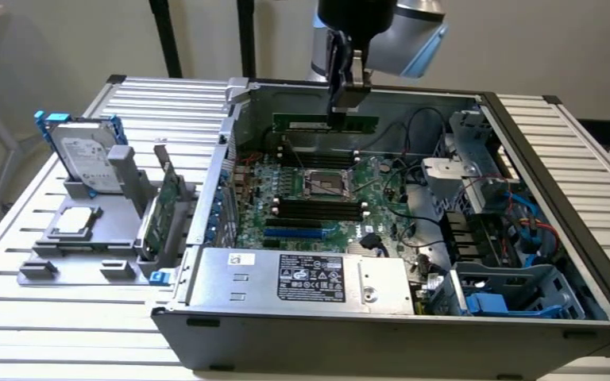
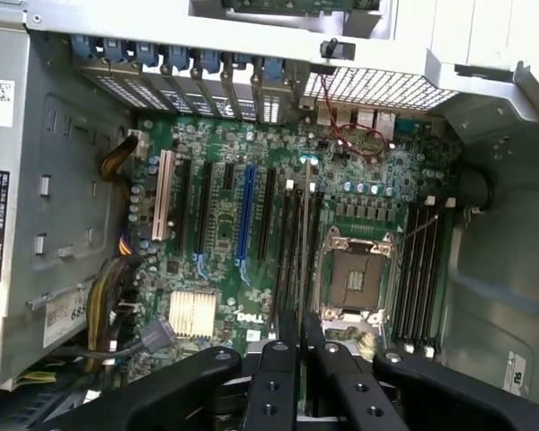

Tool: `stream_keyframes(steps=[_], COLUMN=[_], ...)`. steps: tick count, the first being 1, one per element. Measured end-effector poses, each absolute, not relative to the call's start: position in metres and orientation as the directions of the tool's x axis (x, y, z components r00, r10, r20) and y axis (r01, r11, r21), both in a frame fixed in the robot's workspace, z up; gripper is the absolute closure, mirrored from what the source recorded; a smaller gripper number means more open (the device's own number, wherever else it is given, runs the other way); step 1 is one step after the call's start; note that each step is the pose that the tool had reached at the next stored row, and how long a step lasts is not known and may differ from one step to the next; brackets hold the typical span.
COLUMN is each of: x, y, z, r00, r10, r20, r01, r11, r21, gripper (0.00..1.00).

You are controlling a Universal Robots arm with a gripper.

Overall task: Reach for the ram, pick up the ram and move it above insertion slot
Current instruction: 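Pick up the ram and move it above insertion slot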

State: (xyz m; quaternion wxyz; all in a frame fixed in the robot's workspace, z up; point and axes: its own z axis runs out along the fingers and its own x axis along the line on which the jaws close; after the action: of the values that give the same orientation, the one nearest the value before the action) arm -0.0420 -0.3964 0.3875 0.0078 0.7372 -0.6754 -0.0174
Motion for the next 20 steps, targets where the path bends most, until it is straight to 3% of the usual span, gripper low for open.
stream_keyframes(steps=[20], x=[-0.035], y=[-0.381], z=[0.385], r00=[0.013], r10=[-1.0], r20=[-0.015], r01=[-0.999], r11=[-0.014], r21=[0.032], gripper=[0.87])
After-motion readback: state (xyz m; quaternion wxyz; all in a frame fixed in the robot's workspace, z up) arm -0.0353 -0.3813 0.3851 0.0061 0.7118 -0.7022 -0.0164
